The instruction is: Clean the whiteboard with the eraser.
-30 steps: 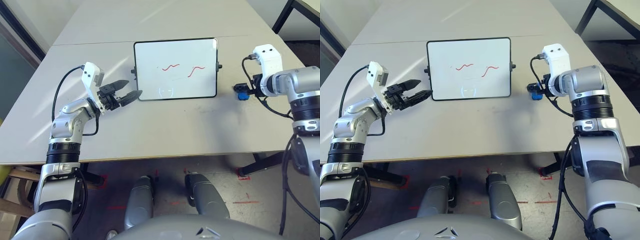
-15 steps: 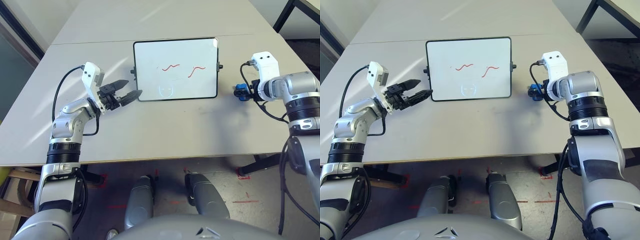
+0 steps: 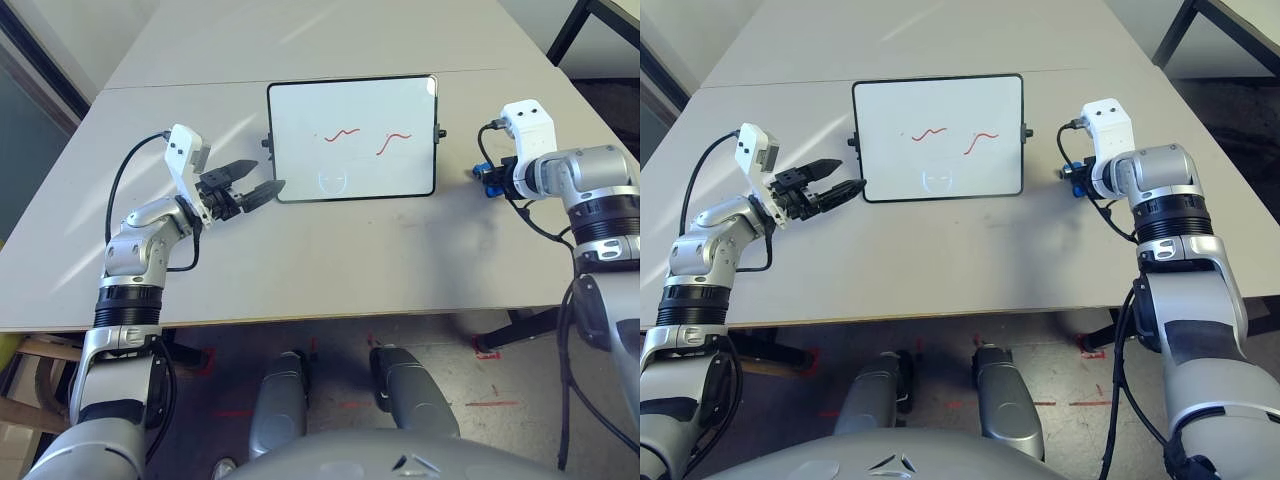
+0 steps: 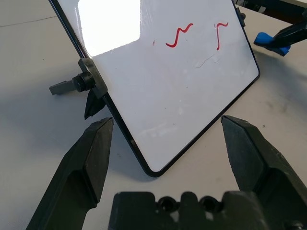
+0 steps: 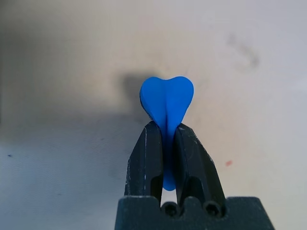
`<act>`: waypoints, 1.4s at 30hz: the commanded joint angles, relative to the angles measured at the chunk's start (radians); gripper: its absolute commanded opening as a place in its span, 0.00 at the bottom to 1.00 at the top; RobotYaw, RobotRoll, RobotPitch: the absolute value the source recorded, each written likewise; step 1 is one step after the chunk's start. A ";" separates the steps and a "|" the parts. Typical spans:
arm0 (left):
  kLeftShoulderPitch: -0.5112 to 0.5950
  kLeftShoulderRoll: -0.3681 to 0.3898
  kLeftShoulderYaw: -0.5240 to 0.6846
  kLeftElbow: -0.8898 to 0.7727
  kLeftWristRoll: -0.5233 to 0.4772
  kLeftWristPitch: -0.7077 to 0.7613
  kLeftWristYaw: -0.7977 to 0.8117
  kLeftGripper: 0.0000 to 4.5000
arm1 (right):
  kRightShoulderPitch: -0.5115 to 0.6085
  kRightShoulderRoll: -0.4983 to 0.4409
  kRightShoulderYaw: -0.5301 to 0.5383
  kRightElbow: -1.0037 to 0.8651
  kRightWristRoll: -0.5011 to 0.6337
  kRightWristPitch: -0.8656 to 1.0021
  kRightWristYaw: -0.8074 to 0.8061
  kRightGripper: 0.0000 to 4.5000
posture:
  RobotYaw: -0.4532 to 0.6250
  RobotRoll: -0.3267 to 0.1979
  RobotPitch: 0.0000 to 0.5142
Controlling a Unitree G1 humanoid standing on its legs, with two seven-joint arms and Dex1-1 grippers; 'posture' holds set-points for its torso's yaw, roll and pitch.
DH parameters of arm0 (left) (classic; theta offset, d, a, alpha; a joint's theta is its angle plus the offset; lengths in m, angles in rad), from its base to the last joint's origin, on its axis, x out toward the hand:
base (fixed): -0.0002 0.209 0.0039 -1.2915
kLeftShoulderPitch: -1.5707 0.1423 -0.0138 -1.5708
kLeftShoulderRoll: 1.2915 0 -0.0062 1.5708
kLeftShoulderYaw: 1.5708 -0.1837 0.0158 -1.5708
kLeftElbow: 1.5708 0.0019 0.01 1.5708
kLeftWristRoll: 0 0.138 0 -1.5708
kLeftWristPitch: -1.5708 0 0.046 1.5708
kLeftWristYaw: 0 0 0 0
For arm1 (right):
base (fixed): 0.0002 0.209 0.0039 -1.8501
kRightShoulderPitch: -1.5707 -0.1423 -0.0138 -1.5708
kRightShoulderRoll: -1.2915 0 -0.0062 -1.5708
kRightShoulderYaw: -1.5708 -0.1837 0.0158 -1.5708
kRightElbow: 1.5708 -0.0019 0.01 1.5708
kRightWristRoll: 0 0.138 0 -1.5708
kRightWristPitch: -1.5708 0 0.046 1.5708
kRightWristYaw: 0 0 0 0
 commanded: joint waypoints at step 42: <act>-0.014 0.001 -0.015 -0.003 0.010 -0.012 -0.001 1.00 | -0.165 0.039 0.336 0.098 -0.513 -0.859 0.341 0.02 | 0.26 0.62 0.22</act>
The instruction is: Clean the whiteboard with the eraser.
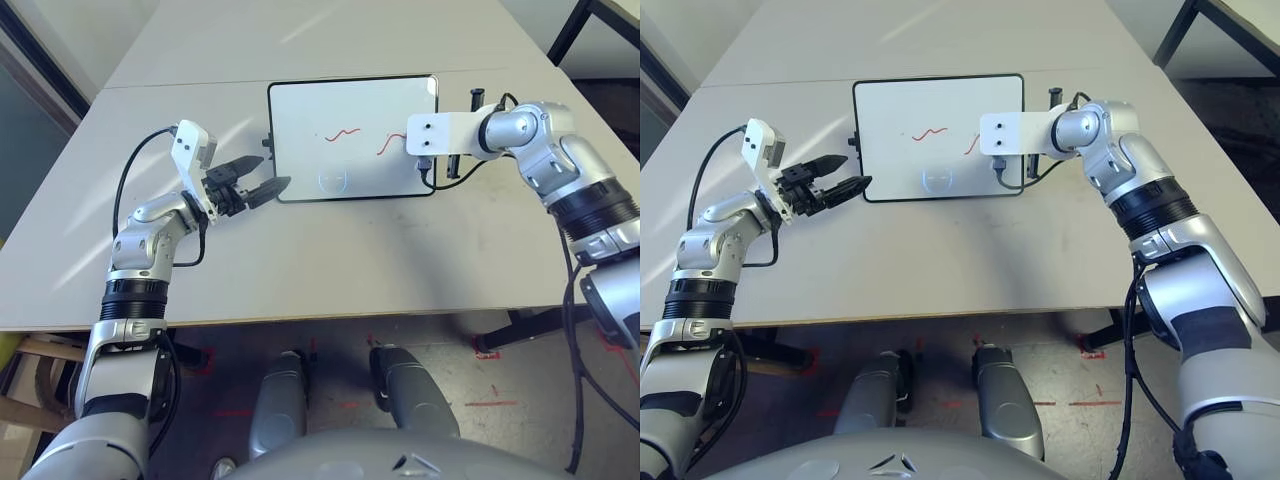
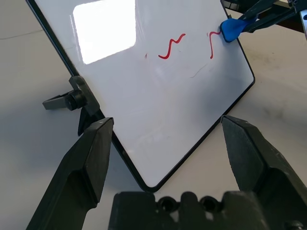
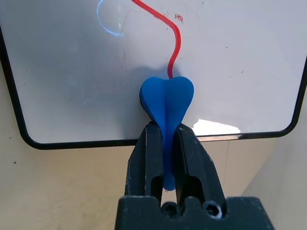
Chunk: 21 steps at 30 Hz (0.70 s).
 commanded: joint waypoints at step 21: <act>0.034 0.006 0.006 -0.029 0.007 0.008 0.008 1.00 | -0.107 0.154 0.015 0.175 -0.032 -0.086 0.016 0.02 | 0.27 0.62 0.23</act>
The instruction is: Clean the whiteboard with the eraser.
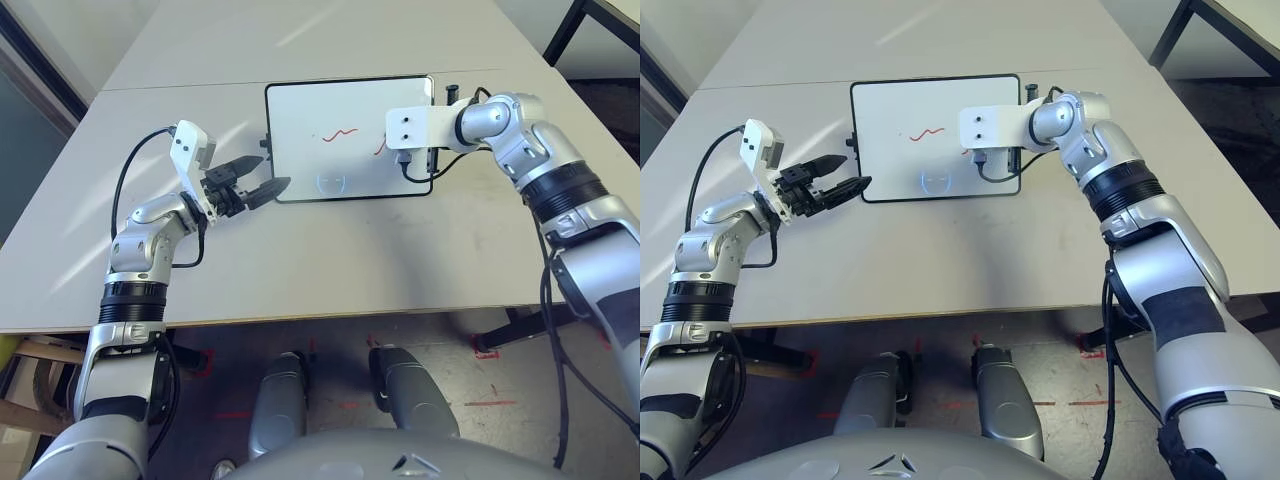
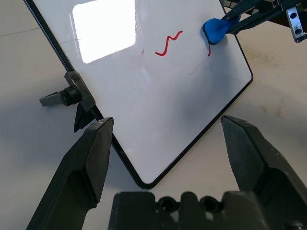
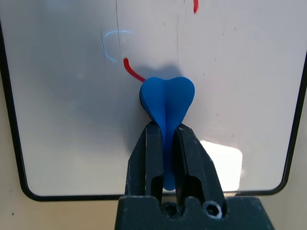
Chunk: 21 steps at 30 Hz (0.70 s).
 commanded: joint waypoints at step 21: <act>0.016 -0.011 -0.006 0.005 0.014 -0.020 0.002 1.00 | 0.017 -0.103 0.019 0.071 -0.073 -0.030 0.030 0.02 | 0.26 0.62 0.23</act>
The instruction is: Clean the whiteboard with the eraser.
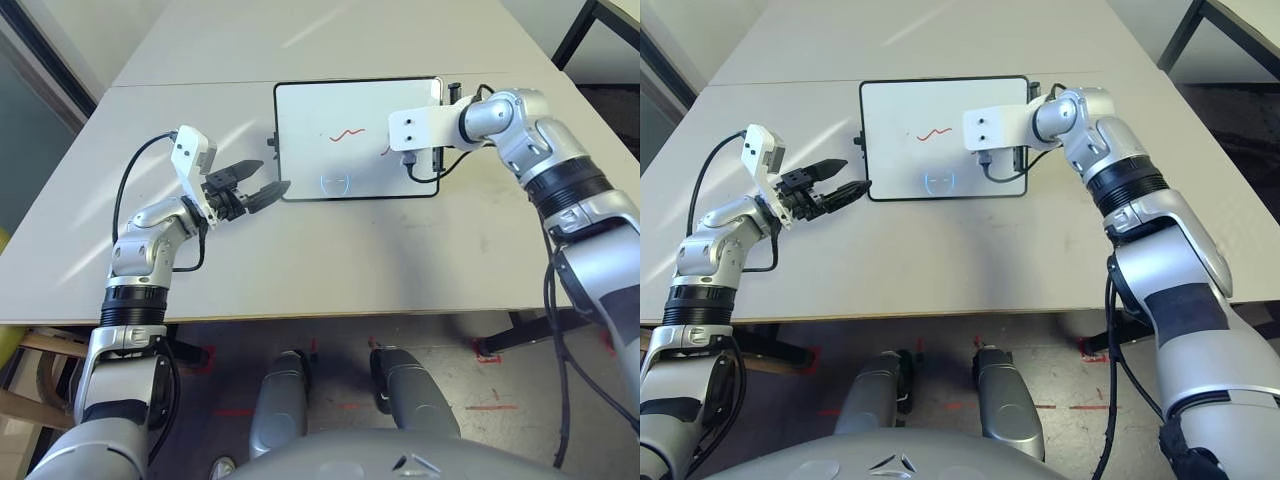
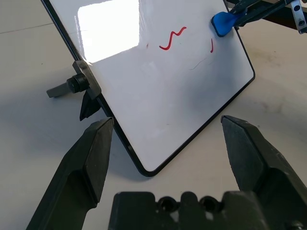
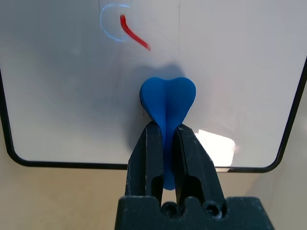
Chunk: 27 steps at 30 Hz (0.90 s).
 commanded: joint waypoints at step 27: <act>0.015 -0.008 -0.009 0.003 0.013 -0.011 0.001 1.00 | 0.053 0.102 0.030 -0.121 -0.040 0.076 0.020 0.02 | 0.27 0.62 0.25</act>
